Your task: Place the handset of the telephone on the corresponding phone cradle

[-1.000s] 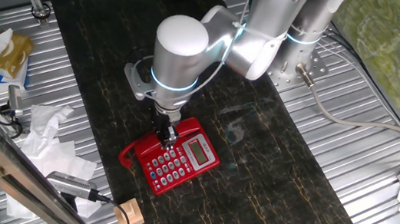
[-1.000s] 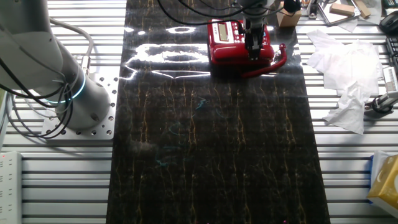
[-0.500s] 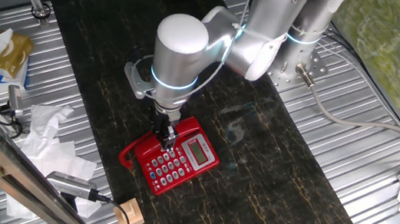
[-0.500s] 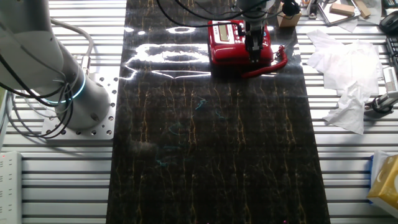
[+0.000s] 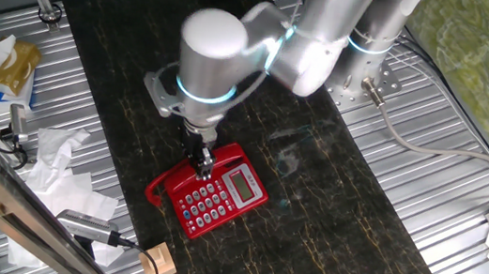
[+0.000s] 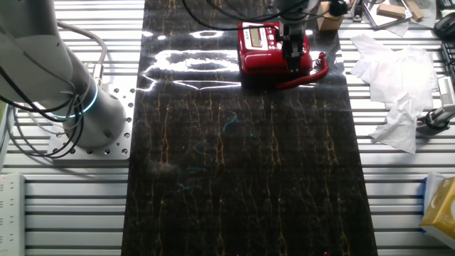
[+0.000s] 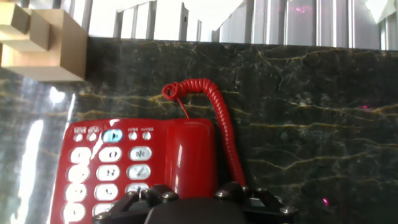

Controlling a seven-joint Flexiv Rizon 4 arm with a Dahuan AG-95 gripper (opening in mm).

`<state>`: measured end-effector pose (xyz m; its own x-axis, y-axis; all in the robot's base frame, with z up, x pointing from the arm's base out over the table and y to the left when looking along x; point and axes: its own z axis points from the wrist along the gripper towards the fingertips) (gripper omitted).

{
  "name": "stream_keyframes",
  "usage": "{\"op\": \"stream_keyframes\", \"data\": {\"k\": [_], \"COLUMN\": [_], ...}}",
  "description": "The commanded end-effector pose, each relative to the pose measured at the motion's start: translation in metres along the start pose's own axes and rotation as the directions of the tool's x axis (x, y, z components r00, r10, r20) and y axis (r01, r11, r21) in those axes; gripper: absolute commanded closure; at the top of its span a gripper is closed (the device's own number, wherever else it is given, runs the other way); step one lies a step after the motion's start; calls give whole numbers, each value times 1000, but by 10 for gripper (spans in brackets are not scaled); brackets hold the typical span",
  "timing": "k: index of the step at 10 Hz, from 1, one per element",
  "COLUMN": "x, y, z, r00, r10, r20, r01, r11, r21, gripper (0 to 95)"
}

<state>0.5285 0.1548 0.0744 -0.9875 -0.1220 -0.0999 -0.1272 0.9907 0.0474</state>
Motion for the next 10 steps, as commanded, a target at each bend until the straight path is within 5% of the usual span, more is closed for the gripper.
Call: {"op": "stream_keyframes", "data": {"k": [1,3,4,5,6,10], "x": [-1,2,5,7,10,18], "y": [-14,-24,-33,-39,-47,-61], "z": [-21,-32,-38,-42,-47,-56], "r00": [999,999,998,998,996,996], "r10": [-16,-14,-28,-40,-58,-27], "r20": [-42,-47,-48,-54,-72,-80], "r01": [16,14,28,40,60,29], "r11": [1000,1000,1000,999,998,999], "r21": [-2,-4,-3,-2,17,28], "gripper": [570,570,760,760,950,950]}}
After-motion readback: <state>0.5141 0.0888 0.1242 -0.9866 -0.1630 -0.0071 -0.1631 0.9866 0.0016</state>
